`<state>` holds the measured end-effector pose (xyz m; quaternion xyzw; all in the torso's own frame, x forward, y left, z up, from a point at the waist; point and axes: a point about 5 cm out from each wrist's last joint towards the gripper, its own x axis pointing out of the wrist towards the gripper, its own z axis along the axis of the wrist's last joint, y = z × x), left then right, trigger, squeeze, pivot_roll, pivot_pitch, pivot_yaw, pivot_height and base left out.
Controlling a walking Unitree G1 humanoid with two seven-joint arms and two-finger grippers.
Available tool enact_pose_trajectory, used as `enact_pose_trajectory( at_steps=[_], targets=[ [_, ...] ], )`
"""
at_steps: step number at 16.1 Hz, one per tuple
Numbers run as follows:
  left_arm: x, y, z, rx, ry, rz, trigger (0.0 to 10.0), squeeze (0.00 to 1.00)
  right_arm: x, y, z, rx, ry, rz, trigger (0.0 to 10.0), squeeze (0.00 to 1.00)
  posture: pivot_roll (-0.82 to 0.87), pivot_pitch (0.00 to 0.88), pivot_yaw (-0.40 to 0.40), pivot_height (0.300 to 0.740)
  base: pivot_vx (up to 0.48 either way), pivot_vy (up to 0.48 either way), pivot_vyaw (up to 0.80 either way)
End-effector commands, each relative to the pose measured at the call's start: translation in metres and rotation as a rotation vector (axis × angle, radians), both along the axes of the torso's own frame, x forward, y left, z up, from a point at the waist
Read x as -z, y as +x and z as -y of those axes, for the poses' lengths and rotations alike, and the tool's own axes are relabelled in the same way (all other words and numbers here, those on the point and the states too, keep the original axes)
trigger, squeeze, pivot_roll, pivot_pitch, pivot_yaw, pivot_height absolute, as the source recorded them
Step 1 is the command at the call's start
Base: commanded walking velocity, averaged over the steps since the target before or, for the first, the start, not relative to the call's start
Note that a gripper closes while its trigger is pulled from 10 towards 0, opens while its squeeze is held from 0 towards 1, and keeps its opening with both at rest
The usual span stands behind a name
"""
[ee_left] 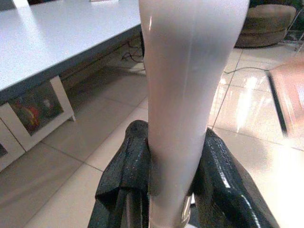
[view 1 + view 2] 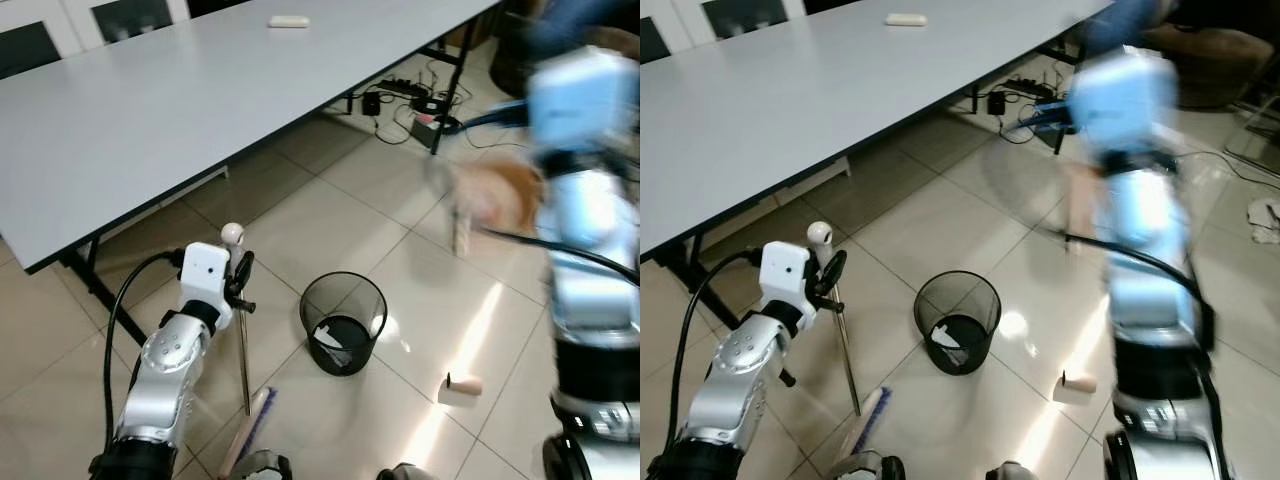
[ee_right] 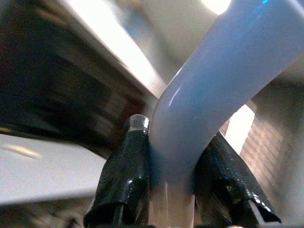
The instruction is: Sweep floor
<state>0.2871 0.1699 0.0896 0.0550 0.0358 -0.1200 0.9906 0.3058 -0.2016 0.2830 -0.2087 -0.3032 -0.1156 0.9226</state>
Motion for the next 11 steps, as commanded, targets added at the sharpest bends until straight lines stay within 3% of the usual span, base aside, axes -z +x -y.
enact_pose_trajectory(
  at_steps=[1,2,3,5,6,8,11],
  targets=[
    [-0.010,0.006,0.003,0.004,-0.002,0.030,10.0,0.00,0.003,-0.006,0.017,0.075,0.114,0.000,10.0,0.00,-0.06,0.086,0.050,0.740,0.000,0.000,0.00],
    [-0.011,0.007,0.005,0.012,-0.005,0.033,10.0,0.00,0.012,-0.008,0.023,0.124,0.100,-0.035,10.0,0.00,-0.06,0.086,0.050,0.740,0.000,0.000,0.00],
    [-0.013,0.008,0.006,0.020,-0.002,0.038,10.0,0.00,0.028,-0.010,0.029,0.171,0.153,-0.085,10.0,0.00,-0.05,0.091,0.053,0.740,0.000,0.000,0.00],
    [-0.014,0.008,0.007,0.027,0.000,0.041,10.0,0.00,0.047,-0.011,0.034,0.228,0.213,-0.156,10.0,0.00,-0.05,0.088,0.053,0.740,0.000,0.000,0.00],
    [-0.015,0.008,0.008,0.032,0.005,0.046,10.0,0.00,0.054,-0.012,0.032,0.247,0.195,-0.186,10.0,0.00,-0.05,0.088,0.052,0.740,-0.259,0.000,0.00],
    [-0.019,0.009,0.007,0.037,0.012,0.056,10.0,0.00,0.058,-0.013,0.027,0.229,0.163,-0.205,10.0,0.00,-0.05,0.085,0.052,0.740,-0.289,0.000,0.00],
    [-0.020,0.007,0.008,0.052,0.025,0.062,10.0,0.00,0.079,-0.016,0.017,0.144,0.212,-0.285,10.0,0.00,-0.05,0.088,0.048,0.740,-0.317,0.000,0.00]
  ],
)
